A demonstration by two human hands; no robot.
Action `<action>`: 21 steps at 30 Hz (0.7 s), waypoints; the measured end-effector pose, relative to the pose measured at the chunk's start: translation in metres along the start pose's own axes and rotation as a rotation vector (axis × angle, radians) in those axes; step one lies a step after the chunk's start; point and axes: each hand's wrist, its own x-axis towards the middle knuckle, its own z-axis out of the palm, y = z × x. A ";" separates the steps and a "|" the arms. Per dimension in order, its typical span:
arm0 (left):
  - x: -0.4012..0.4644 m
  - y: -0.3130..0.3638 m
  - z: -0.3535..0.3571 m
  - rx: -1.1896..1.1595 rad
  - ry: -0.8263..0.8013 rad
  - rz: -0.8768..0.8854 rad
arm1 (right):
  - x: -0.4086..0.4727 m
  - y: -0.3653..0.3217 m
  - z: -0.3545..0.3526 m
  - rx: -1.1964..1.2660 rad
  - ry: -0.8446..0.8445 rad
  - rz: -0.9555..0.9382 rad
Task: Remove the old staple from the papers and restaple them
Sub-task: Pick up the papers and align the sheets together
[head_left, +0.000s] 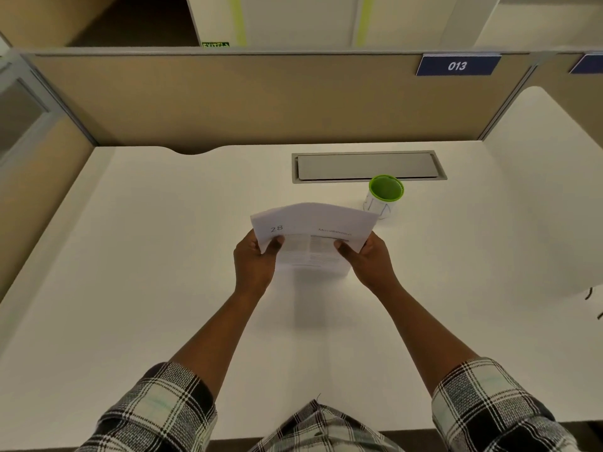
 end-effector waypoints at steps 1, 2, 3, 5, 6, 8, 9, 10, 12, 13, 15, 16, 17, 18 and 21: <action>0.000 0.000 -0.001 0.007 -0.007 -0.001 | 0.000 0.000 0.000 -0.010 0.000 0.000; 0.001 0.000 -0.001 0.021 -0.014 0.002 | 0.000 0.000 0.000 -0.023 0.000 -0.003; 0.001 0.000 -0.001 0.034 -0.019 0.007 | 0.000 0.000 0.000 -0.035 0.003 -0.010; 0.002 0.002 -0.001 0.050 -0.019 0.022 | 0.000 -0.002 0.000 -0.047 0.012 -0.029; 0.002 0.002 -0.001 0.050 -0.015 0.029 | 0.000 -0.003 0.000 -0.047 0.018 -0.036; 0.000 0.002 0.000 0.047 -0.007 0.036 | -0.002 -0.003 0.000 -0.040 0.024 -0.041; -0.001 0.001 0.001 0.049 -0.008 0.036 | -0.003 -0.002 0.000 -0.034 0.021 -0.035; -0.003 -0.001 0.001 0.059 -0.017 0.029 | -0.004 -0.001 0.000 -0.027 0.013 -0.025; -0.005 -0.005 0.002 0.088 -0.043 0.007 | -0.005 0.000 0.001 -0.034 -0.007 -0.015; -0.005 -0.006 0.002 0.097 -0.052 -0.001 | -0.005 0.000 0.001 -0.044 -0.011 -0.015; -0.003 -0.004 0.002 0.110 -0.059 0.003 | -0.003 -0.003 0.001 -0.063 0.004 -0.022; -0.001 -0.001 0.002 0.121 -0.061 0.011 | -0.002 -0.005 0.001 -0.073 0.014 -0.026; 0.002 0.001 0.002 0.132 -0.066 0.016 | 0.000 -0.007 0.001 -0.079 0.022 -0.025; 0.005 0.003 0.001 0.135 -0.078 0.013 | 0.001 -0.009 0.001 -0.081 0.025 -0.019; 0.014 0.005 -0.001 0.094 -0.129 -0.090 | 0.005 -0.012 -0.001 -0.087 0.015 0.010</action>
